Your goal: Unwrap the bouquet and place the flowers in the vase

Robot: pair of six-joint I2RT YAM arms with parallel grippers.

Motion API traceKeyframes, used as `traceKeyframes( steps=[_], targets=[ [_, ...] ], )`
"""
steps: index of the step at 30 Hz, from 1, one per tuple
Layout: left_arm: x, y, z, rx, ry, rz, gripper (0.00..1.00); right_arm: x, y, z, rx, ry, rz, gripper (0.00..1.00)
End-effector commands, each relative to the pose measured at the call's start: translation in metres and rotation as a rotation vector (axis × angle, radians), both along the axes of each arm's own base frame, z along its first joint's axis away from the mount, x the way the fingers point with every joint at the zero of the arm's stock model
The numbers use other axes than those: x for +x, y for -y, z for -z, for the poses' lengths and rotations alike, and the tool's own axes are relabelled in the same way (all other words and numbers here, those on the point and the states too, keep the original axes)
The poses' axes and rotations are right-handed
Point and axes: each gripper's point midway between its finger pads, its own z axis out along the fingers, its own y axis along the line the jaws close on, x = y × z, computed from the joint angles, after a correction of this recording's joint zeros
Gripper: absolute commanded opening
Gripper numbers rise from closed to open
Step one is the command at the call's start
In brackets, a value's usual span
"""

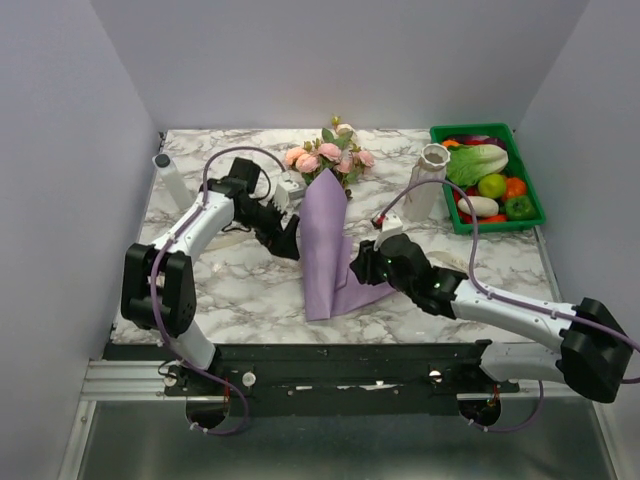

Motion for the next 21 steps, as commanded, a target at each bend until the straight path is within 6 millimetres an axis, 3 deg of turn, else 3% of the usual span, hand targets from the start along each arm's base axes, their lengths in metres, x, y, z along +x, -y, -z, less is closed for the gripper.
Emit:
traceKeyframes(
  steps=[1,2,3,4,6,7,8,9,10,11,13,17,21],
  targets=[
    [0.062,0.015,-0.033,-0.109,0.184,0.023,0.96,-0.007,0.009,-0.007,-0.001,0.045,-0.019,0.46],
    [0.075,0.02,-0.046,-0.126,0.235,0.052,0.98,-0.009,0.009,-0.015,0.019,0.062,-0.028,0.46],
    [0.082,0.022,-0.046,-0.138,0.253,0.075,0.99,-0.01,0.01,-0.017,0.019,0.071,-0.033,0.46],
    [0.092,0.025,-0.034,-0.142,0.246,0.087,0.99,-0.011,0.011,-0.02,0.022,0.076,-0.037,0.46],
    [0.116,0.026,-0.041,-0.158,0.264,0.084,0.99,-0.013,0.015,-0.031,0.04,0.102,-0.036,0.46],
    [0.125,0.029,-0.019,-0.162,0.201,0.094,0.99,-0.013,0.017,-0.035,0.046,0.111,-0.03,0.46],
    [0.144,0.033,-0.037,-0.179,0.24,0.102,0.99,-0.013,0.018,-0.038,0.05,0.117,-0.031,0.46],
    [0.142,0.033,-0.033,-0.178,0.181,0.106,0.99,-0.013,0.019,-0.041,0.056,0.125,-0.027,0.46],
    [0.149,0.035,-0.013,-0.176,0.128,0.108,0.99,-0.014,0.019,-0.047,0.069,0.137,-0.028,0.46],
    [0.161,0.038,-0.021,-0.185,0.155,0.11,0.99,-0.013,0.019,-0.05,0.073,0.142,-0.025,0.46],
    [0.173,0.04,-0.007,-0.179,0.145,0.096,0.99,-0.013,0.017,-0.059,0.088,0.158,-0.031,0.46],
    [0.192,0.041,-0.005,-0.191,0.17,0.08,0.99,-0.013,0.016,-0.066,0.081,0.164,-0.044,0.46],
    [0.184,0.039,-0.001,-0.217,0.127,0.109,0.93,-0.011,0.012,-0.075,0.09,0.176,-0.057,0.46]
  ],
)
